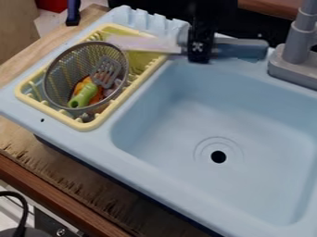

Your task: Moved the wooden spatula to the right side of the sink

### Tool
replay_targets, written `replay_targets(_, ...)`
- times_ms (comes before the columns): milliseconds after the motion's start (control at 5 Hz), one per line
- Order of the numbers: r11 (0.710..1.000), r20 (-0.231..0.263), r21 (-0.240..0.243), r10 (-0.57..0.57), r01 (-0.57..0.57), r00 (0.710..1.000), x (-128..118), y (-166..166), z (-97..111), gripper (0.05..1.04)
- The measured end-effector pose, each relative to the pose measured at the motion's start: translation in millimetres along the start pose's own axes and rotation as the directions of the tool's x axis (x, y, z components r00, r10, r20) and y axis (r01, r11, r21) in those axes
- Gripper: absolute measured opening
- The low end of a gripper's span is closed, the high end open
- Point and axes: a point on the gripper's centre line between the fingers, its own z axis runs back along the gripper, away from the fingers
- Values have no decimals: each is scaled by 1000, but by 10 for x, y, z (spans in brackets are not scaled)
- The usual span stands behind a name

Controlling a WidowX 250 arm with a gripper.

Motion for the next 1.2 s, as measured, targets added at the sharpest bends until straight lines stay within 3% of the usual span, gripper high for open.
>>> replay_targets(200,998,-24,-23,56,-56,998,3,43,-25,980)
replay_targets(800,994,-24,-43,100,-101,995,14,26,27,997)
replay_targets(1200,982,-24,82,170,-168,985,66,124,153,997)
